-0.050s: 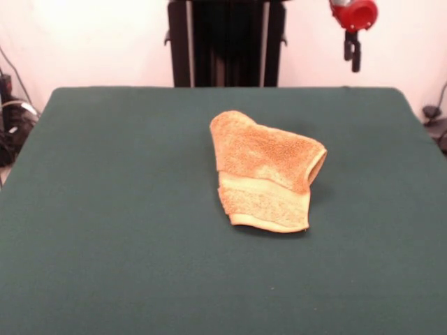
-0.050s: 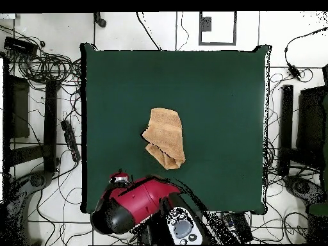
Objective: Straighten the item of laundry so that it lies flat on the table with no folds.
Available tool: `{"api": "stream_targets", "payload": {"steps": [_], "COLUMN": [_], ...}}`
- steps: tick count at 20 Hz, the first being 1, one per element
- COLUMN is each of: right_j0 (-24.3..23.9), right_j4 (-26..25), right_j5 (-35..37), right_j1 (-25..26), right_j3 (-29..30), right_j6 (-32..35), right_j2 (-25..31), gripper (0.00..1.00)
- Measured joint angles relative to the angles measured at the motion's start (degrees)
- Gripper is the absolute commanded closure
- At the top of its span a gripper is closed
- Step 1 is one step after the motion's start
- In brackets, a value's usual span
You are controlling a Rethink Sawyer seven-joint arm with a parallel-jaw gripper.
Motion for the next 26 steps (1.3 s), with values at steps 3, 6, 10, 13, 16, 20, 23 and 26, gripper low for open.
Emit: {"api": "stream_targets", "payload": {"steps": [3, 6, 10, 13, 16, 20, 23, 26], "right_j0": [-0.02, -0.06, -0.04, -0.07, -0.05, -0.07, -0.24, -0.35], "right_j4": [0.41, 1.09, 1.71, 1.77, 1.76, 1.72, 1.59, 1.53], "right_j5": [1.73, 4.54, 8.41, 10.82, 13.02, 15.32, 16.44, 17.41], "right_j1": [0.57, 1.79, 3.34, 4.34, 5.24, 6.08, 7.07, 8.09], "right_j3": [-2.03, -4.88, -8.67, -11.17, -13.82, -17.21, -19.91, -22.89], "right_j6": [0.0, 0.0, 0.0, 0.0, 0.0, 0.0, 0.0, 0.0], "right_j2": [0.03, 0.25, 0.63, 1.06, 1.7, 2.52, 3.76, 4.91], "gripper": [0.0, 0.0, 0.0, 0.0, 0.0, 0.0, 0.0, 0.0]}}
